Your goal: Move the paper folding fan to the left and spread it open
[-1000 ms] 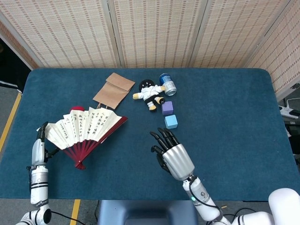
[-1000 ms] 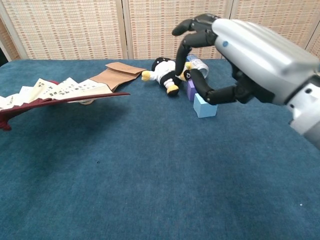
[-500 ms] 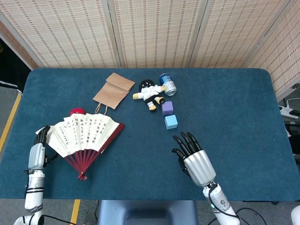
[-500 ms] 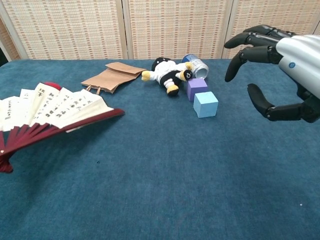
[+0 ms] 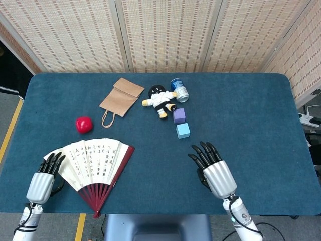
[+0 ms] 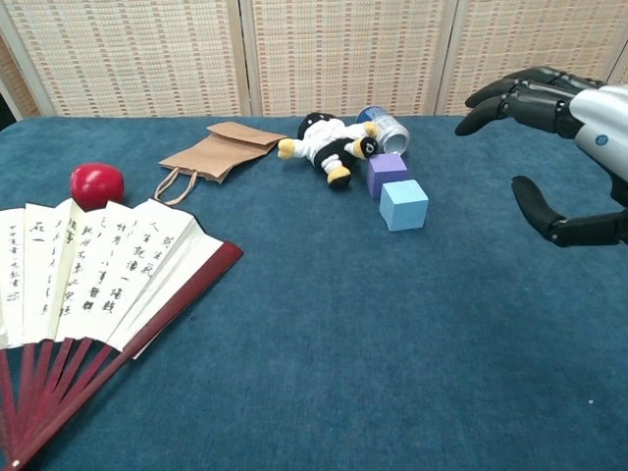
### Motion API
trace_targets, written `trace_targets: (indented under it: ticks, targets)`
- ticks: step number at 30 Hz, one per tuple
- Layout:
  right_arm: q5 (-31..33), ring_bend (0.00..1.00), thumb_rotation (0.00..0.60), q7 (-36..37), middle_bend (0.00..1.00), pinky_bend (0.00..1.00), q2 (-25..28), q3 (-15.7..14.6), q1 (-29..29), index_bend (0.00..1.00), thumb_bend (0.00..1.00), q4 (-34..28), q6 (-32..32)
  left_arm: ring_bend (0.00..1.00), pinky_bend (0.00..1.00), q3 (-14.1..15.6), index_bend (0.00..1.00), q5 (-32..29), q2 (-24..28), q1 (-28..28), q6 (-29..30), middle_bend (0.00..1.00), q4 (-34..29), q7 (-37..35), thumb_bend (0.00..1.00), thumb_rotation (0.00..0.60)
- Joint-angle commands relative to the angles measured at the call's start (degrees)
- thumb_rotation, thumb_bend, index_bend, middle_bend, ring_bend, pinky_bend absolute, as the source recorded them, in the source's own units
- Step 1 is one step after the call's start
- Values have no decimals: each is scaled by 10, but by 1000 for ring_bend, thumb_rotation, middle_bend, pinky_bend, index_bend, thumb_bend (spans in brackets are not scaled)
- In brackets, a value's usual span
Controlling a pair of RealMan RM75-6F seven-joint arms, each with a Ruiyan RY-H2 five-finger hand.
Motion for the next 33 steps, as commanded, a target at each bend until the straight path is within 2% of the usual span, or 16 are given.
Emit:
trace_targets:
  ticks: [1, 6, 9, 10, 13, 15, 17, 20, 23, 25, 29, 33]
  targets:
    - [-2, 0, 600, 9, 74, 92, 10, 4, -7, 186, 596, -4, -4, 0, 42, 23, 0, 7, 79, -10, -65, 0, -91, 111, 467, 600]
    - [-3, 0, 600, 26, 64, 80, 30, 8, -18, 165, 578, -6, -12, 0, 43, -17, 0, -63, 152, -24, -125, 0, -229, 302, 465, 600]
    - [-5, 0, 600, 35, 58, 68, 41, 13, -24, 150, 558, -9, -12, 0, 43, -43, 0, -108, 184, -25, -138, 0, -298, 363, 481, 600]
    - [-5, 0, 600, 37, 58, 62, 46, 14, -27, 143, 550, -10, -11, 0, 43, -49, 0, -117, 191, -23, -136, 0, -315, 365, 481, 600]
    - [3, 0, 600, 32, 46, 25, 68, 14, -41, 99, 504, -17, -5, 0, 42, -66, 0, -116, 211, -10, -101, 0, -369, 305, 474, 600]
    - [11, 0, 600, 29, 14, 2, 92, 9, -60, 43, 446, -22, 6, 0, 40, -65, 0, -82, 227, 4, -61, 0, -405, 215, 472, 600]
    - [19, 0, 600, 32, 1, 0, 121, 1, -83, 11, 401, -28, 25, 0, 38, -46, 0, -36, 256, 19, -31, 0, -449, 111, 470, 600]
    - [35, 0, 600, 47, 0, 0, 162, -10, -119, 0, 348, -32, 54, 0, 36, -12, 0, -1, 305, 35, -22, 0, -479, 28, 460, 600]
    - [48, 0, 600, 88, 0, 0, 189, -16, -154, 0, 335, -9, 82, 0, 35, 14, 0, -6, 353, 31, -69, 0, -504, 23, 451, 600]
    - [65, 0, 600, 122, 0, 0, 198, -17, -175, 0, 314, 16, 90, 0, 35, 17, 0, -10, 369, 28, -82, 0, -515, 35, 451, 600]
    - [97, 0, 600, 188, 0, 0, 233, -8, -184, 0, 265, 18, 65, 0, 35, 6, 0, 3, 353, 32, -57, 0, -511, 65, 450, 600]
    - [99, 0, 600, 195, 0, 0, 237, 5, -188, 0, 254, 30, 65, 0, 35, -4, 0, 7, 332, 37, -35, 0, -493, 85, 445, 600]
